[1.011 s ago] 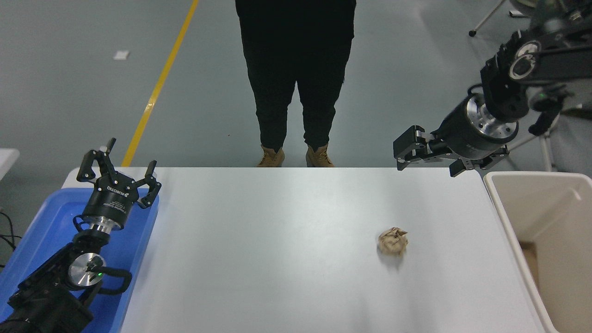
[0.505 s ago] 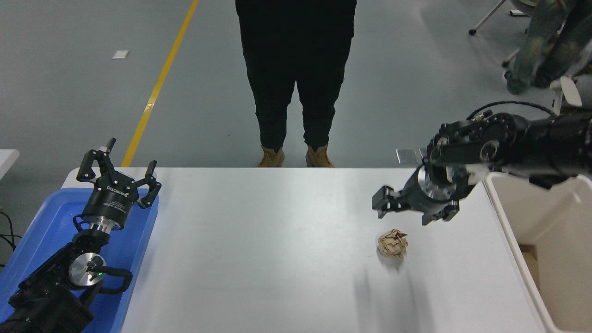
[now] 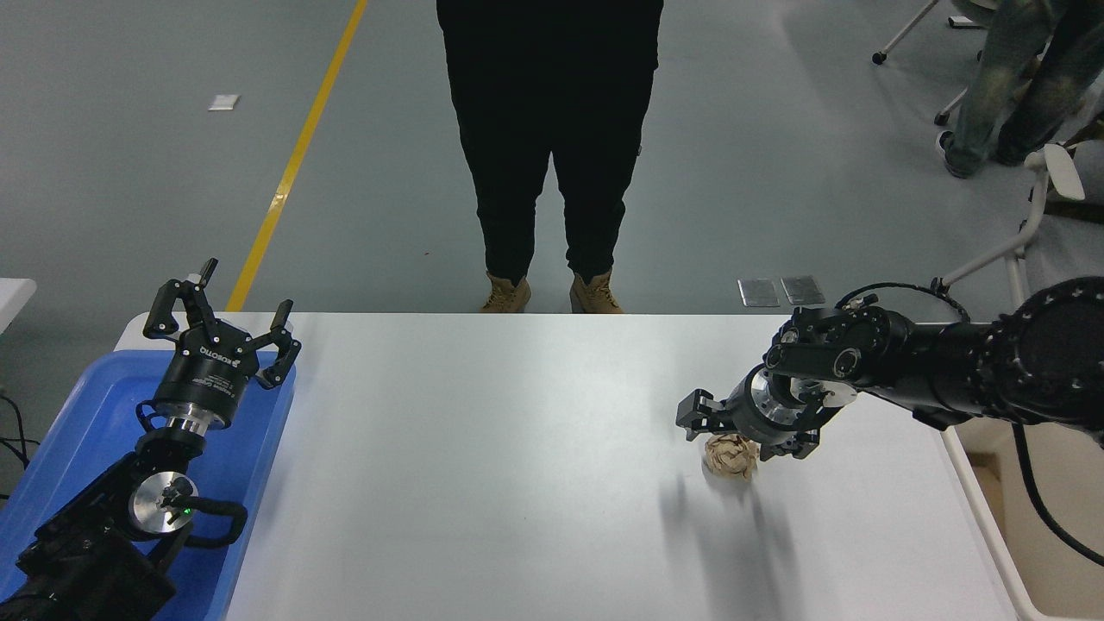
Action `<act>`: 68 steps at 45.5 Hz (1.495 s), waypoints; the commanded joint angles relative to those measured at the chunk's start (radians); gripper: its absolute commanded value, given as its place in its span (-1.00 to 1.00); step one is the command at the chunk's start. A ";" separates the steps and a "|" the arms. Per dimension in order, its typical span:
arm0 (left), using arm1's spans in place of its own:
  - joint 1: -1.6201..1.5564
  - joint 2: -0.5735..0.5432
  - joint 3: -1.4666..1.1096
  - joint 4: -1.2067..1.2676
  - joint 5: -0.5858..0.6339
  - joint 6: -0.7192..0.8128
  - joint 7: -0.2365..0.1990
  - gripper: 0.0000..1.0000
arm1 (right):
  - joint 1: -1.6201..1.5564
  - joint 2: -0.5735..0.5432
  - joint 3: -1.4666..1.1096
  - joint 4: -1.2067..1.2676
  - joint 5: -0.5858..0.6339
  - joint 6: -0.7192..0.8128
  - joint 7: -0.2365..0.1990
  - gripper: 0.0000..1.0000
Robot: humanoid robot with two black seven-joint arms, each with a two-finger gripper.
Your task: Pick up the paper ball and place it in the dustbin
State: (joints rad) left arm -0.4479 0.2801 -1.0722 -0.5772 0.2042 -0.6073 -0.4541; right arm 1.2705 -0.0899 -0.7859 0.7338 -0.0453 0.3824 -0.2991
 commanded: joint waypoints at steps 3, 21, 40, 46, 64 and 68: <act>0.000 -0.001 0.000 0.000 0.000 0.000 0.000 0.97 | -0.062 0.012 0.002 -0.066 -0.001 -0.007 0.000 1.00; 0.000 -0.001 0.000 0.000 0.000 0.000 0.000 0.97 | -0.099 0.024 0.001 -0.065 -0.001 -0.082 0.005 0.32; 0.000 0.001 0.000 0.000 0.000 0.000 0.000 0.97 | -0.019 0.007 -0.004 -0.036 -0.027 -0.077 0.006 -1.00; 0.000 0.001 0.000 0.000 0.000 0.000 0.000 0.97 | 0.088 -0.076 -0.007 0.054 -0.027 -0.068 0.006 -1.00; 0.000 0.001 0.000 0.000 0.000 0.000 0.000 0.97 | 0.530 -0.341 -0.009 0.469 -0.027 -0.005 -0.006 -1.00; 0.000 0.001 0.000 0.000 0.000 0.000 0.000 0.97 | 0.596 -0.396 -0.009 0.512 -0.027 0.012 -0.006 -1.00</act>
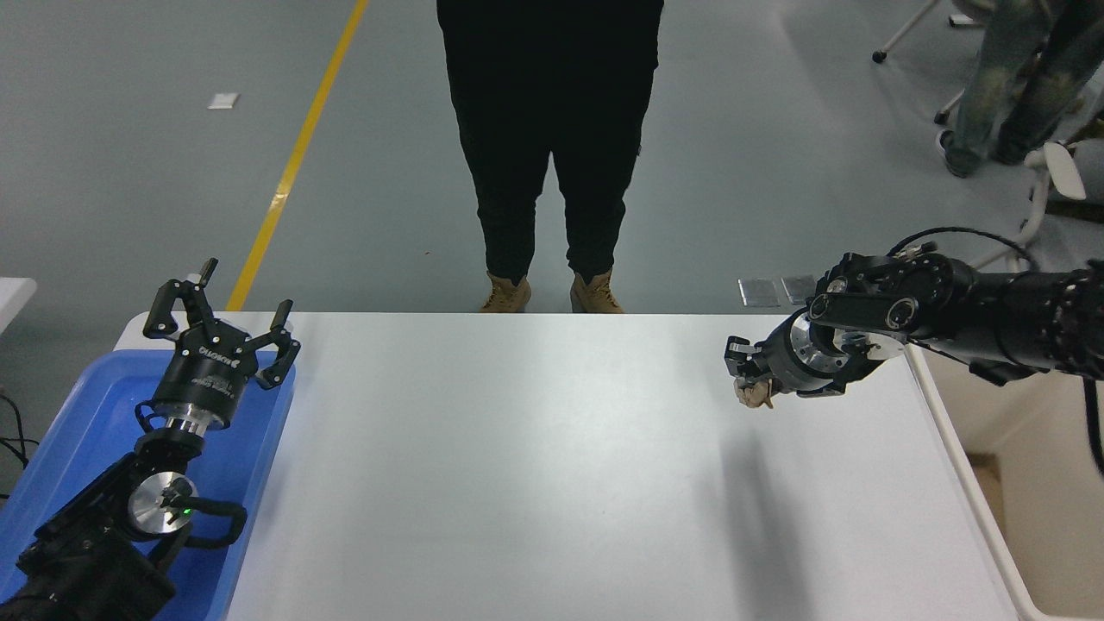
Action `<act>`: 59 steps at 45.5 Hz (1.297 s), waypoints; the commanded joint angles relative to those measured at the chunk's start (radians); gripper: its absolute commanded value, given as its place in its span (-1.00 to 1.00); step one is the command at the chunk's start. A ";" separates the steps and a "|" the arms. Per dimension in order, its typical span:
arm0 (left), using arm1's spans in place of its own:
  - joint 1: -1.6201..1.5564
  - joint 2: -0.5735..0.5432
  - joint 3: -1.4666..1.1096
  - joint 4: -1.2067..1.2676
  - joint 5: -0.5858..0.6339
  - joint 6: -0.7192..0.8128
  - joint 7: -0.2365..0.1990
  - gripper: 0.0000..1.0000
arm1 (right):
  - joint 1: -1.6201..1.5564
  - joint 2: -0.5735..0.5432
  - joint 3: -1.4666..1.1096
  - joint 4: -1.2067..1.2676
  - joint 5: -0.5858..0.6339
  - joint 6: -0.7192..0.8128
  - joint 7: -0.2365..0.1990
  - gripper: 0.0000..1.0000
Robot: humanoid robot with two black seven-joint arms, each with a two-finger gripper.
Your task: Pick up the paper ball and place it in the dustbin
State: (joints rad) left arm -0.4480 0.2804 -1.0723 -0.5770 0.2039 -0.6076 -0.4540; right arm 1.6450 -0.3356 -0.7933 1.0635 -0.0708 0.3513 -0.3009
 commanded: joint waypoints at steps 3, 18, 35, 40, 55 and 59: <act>0.000 0.000 0.000 0.000 0.000 0.000 0.000 0.97 | 0.274 -0.190 -0.001 0.205 -0.003 0.064 -0.004 -1.00; 0.000 0.000 0.000 0.000 0.000 0.000 0.000 0.97 | 0.475 -0.329 -0.001 0.260 -0.023 0.176 -0.003 -1.00; 0.000 -0.001 0.000 0.000 0.000 0.000 0.000 0.97 | 0.383 -0.342 0.000 0.198 -0.090 0.095 -0.004 -1.00; 0.000 0.000 0.000 0.000 0.000 0.000 0.000 0.97 | 0.303 -0.342 0.000 0.115 -0.090 0.035 -0.006 -1.00; 0.000 0.000 0.000 -0.001 0.000 0.000 0.000 0.97 | -0.074 -0.342 0.127 -0.420 -0.063 -0.031 -0.004 -1.00; 0.000 0.000 0.000 0.000 0.000 0.000 0.000 0.97 | -0.200 -0.335 0.201 -0.588 -0.061 -0.037 -0.004 -1.00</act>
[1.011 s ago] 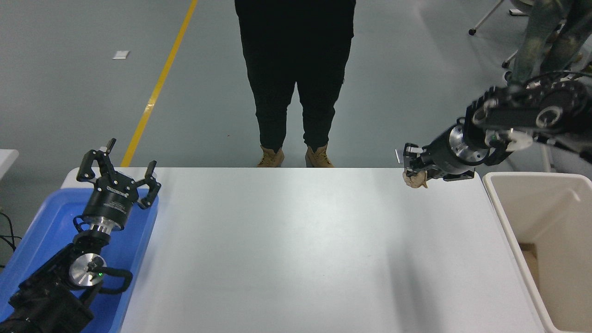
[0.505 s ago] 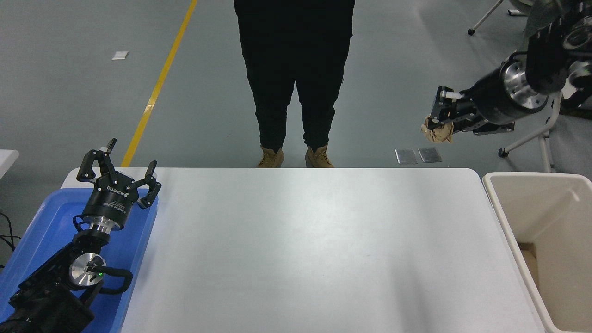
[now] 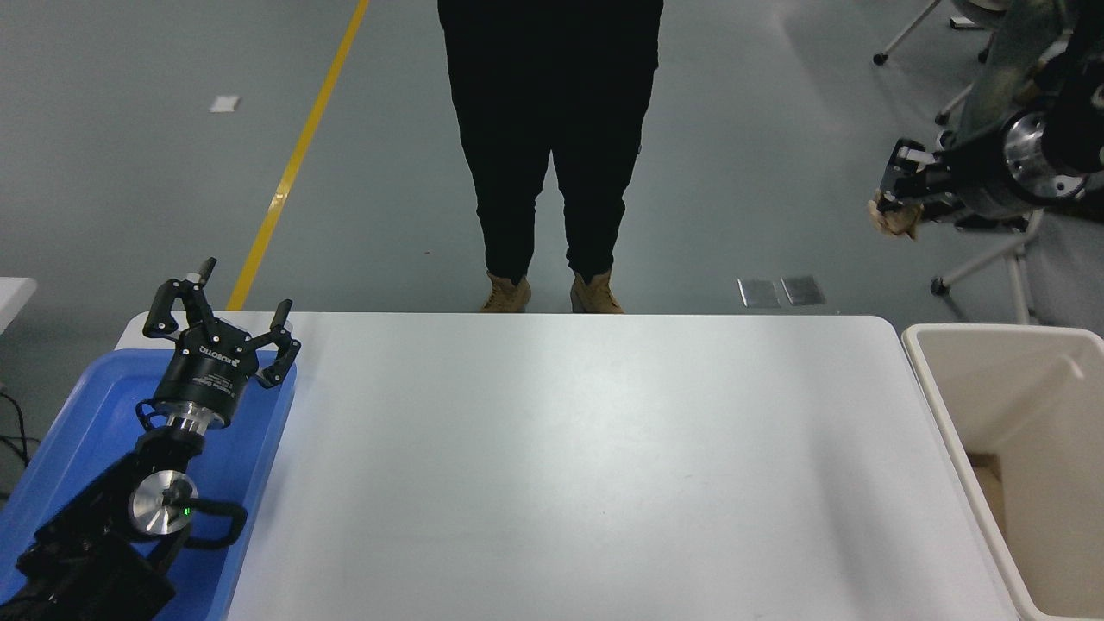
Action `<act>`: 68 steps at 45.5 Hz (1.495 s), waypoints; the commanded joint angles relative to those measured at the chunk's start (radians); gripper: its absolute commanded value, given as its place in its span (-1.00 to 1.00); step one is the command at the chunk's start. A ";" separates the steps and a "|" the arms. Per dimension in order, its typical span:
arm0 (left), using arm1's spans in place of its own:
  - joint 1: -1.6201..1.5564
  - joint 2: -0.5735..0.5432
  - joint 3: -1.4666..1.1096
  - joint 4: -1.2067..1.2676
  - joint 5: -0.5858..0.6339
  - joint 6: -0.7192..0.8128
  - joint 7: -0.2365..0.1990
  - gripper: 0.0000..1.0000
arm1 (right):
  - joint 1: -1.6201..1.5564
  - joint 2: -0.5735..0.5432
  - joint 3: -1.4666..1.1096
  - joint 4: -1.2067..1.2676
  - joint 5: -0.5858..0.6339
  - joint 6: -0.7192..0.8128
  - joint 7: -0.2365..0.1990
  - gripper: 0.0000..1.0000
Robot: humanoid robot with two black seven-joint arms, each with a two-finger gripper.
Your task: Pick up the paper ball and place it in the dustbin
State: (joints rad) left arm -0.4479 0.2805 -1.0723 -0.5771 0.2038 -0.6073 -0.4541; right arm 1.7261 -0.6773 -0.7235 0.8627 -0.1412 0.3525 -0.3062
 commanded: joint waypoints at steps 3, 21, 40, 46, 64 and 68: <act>0.000 0.000 0.000 -0.001 0.000 0.000 0.000 0.97 | -0.364 0.012 0.176 -0.477 0.011 -0.050 0.003 -1.00; 0.000 0.000 0.000 0.000 0.000 0.000 0.000 0.97 | -0.801 0.116 0.504 -0.725 0.011 -0.263 0.004 -1.00; 0.000 0.000 0.000 0.000 0.000 0.000 0.000 0.97 | -1.059 0.278 0.621 -0.783 0.123 -0.520 0.007 -1.00; 0.000 0.000 0.000 -0.001 0.000 0.000 0.000 0.97 | -1.103 0.324 0.622 -0.817 0.126 -0.526 0.009 -1.00; 0.000 -0.001 0.000 -0.001 0.000 0.000 0.000 0.97 | -1.143 0.344 0.615 -0.812 0.124 -0.524 0.009 1.00; 0.000 -0.001 0.000 -0.001 0.000 0.000 0.000 0.97 | -1.145 0.343 0.615 -0.811 0.126 -0.523 0.007 1.00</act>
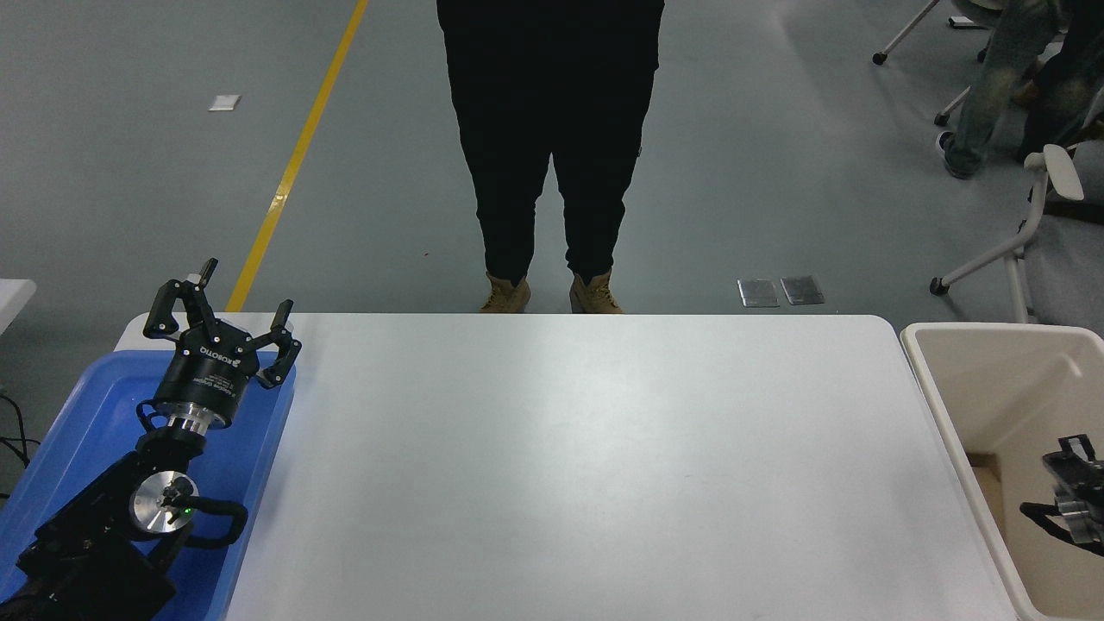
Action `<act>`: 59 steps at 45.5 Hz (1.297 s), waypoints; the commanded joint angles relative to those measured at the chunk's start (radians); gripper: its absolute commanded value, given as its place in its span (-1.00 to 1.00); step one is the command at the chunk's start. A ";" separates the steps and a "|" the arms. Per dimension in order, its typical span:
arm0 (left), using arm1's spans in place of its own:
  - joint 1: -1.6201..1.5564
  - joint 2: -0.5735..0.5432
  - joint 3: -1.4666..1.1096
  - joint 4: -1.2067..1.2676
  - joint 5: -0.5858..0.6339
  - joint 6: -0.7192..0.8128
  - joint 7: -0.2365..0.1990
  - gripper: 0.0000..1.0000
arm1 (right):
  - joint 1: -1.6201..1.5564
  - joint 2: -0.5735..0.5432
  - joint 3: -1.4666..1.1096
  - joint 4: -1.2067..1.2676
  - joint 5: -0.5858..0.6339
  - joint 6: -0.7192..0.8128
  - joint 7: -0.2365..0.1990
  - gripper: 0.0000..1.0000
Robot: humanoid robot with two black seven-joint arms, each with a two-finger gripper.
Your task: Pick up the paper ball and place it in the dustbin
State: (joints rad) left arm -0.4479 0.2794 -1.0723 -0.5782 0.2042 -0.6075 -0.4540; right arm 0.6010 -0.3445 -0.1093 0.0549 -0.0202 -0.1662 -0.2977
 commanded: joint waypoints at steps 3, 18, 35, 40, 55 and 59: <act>0.000 0.000 0.000 0.000 0.000 -0.001 0.000 0.97 | -0.018 0.009 0.000 0.002 0.005 -0.003 -0.001 1.00; 0.000 0.000 0.000 0.000 0.000 0.000 0.000 0.97 | 0.014 -0.002 -0.016 0.017 0.005 0.010 0.000 1.00; 0.000 0.000 0.000 0.000 0.000 0.000 0.000 0.97 | 0.325 -0.157 -0.415 0.302 0.003 0.024 0.000 1.00; 0.000 0.000 0.000 0.000 0.000 0.000 0.000 0.97 | 0.451 -0.163 -0.536 0.390 0.003 0.025 0.000 1.00; 0.000 0.000 0.000 0.000 0.000 0.000 0.001 0.97 | 0.721 -0.117 -0.665 0.625 -0.014 0.045 0.000 1.00; 0.000 0.000 0.000 0.000 0.000 0.000 0.001 0.97 | 0.746 -0.097 -0.679 0.635 -0.014 0.050 0.000 1.00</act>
State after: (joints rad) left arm -0.4479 0.2792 -1.0722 -0.5782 0.2039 -0.6077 -0.4540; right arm 1.1962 -0.4694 -0.7052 0.5671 -0.0262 -0.1328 -0.2978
